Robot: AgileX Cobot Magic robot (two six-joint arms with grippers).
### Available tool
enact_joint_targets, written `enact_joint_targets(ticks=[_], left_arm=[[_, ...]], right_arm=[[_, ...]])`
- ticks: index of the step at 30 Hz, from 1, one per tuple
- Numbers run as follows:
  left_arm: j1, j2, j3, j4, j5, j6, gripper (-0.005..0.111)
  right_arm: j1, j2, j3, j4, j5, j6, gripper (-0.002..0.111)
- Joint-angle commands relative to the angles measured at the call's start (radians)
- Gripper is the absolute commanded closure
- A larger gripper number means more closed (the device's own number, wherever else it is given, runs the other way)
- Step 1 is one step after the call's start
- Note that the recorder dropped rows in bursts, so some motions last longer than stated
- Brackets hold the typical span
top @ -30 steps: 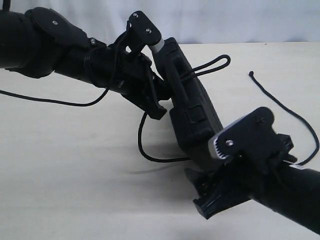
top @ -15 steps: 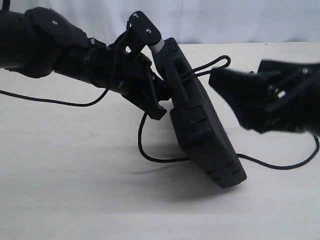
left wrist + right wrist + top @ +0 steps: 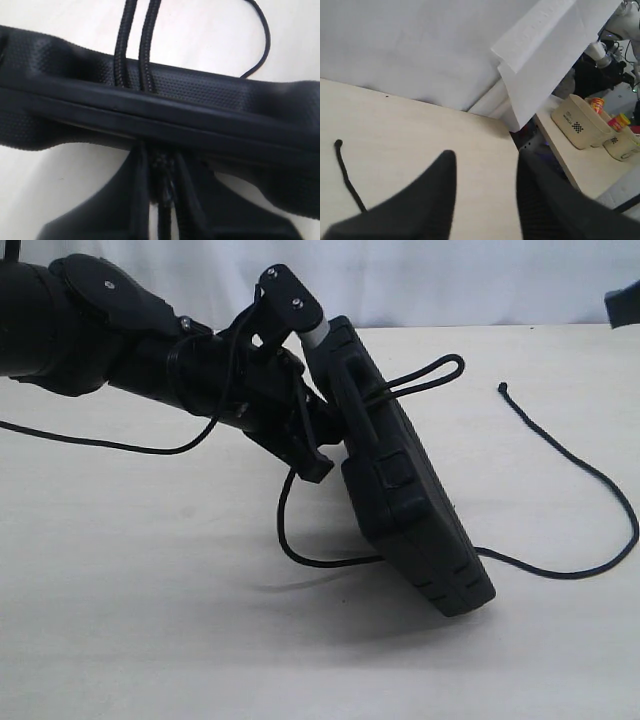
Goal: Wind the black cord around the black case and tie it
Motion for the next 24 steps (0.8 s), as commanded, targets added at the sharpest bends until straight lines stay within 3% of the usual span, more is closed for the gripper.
enact_joint_targets(ticks=[1,4,5,6,8,9,10,11,12,14,16,21,24], left_arm=[[-0.005,-0.003,-0.007,-0.017,0.022,0.002,0.107],[-0.005,-0.003,-0.007,-0.017,0.026,0.002,0.107],[-0.005,-0.003,-0.007,-0.017,0.026,0.002,0.107],[-0.005,-0.003,-0.007,-0.017,0.027,0.002,0.107],[-0.005,-0.003,-0.007,-0.017,0.027,0.002,0.107],[-0.005,-0.003,-0.007,-0.017,0.029,0.002,0.107],[-0.005,-0.003,-0.007,-0.017,0.030,0.002,0.107],[-0.005,-0.003,-0.007,-0.017,0.030,0.002,0.107],[-0.005,-0.003,-0.007,-0.017,0.030,0.002,0.107],[-0.005,-0.003,-0.007,-0.017,0.041,0.002,0.107],[-0.005,-0.003,-0.007,-0.017,0.048,0.002,0.107],[-0.005,-0.003,-0.007,-0.017,0.040,0.002,0.107],[-0.005,-0.003,-0.007,-0.017,0.040,0.002,0.107]], right_arm=[[-0.014,-0.050,-0.008,-0.002,0.241,0.134,0.100],[-0.099,-0.125,-0.008,-0.002,0.507,0.387,0.104],[-0.205,-0.159,-0.018,-0.002,0.762,0.570,0.104],[-0.253,-0.161,-0.026,-0.002,0.906,0.625,0.104],[-0.468,-0.126,-0.075,-0.064,1.627,0.706,0.104],[-0.531,-0.093,-0.100,-0.223,1.858,0.800,0.104],[-0.606,-0.027,-0.177,-0.539,2.125,1.001,0.104],[-0.631,0.012,-0.228,-0.794,2.185,1.163,0.104],[-0.648,0.070,-0.275,-1.102,2.144,1.451,0.104],[-0.667,0.122,-0.309,-1.504,2.012,2.019,0.104],[-0.659,0.150,-0.303,-1.531,2.016,2.065,0.104],[-0.600,0.223,-0.269,-1.409,2.037,1.969,0.102],[-0.554,0.272,-0.269,-1.398,2.041,1.966,0.090]])
